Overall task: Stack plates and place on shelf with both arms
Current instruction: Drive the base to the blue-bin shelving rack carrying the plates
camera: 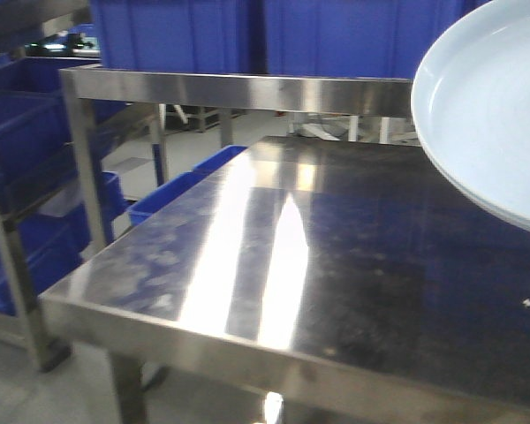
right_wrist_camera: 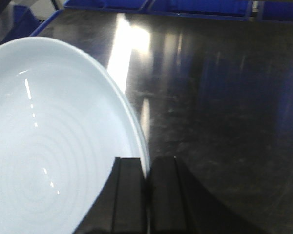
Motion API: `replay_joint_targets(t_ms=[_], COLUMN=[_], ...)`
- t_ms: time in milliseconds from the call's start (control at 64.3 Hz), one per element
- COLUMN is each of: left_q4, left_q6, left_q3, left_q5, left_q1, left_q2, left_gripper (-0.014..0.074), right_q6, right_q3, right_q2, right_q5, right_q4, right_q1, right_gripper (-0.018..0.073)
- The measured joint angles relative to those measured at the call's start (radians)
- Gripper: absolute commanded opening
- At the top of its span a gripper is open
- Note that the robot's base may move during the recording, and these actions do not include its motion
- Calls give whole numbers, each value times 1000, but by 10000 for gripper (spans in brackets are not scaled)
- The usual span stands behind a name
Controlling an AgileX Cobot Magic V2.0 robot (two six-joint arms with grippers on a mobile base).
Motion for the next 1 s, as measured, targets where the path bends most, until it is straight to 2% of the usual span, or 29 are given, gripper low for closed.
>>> replay_joint_targets(t_ms=[995], left_q4=[0], left_q6=[0], left_q3=[0], left_q5=[-1], left_q1=[0], left_q2=[0], left_gripper=[83], right_q6=[0], right_q3=[0], right_q2=[0], right_q5=[2], right_q4=[0], right_q1=[0], right_gripper=[29])
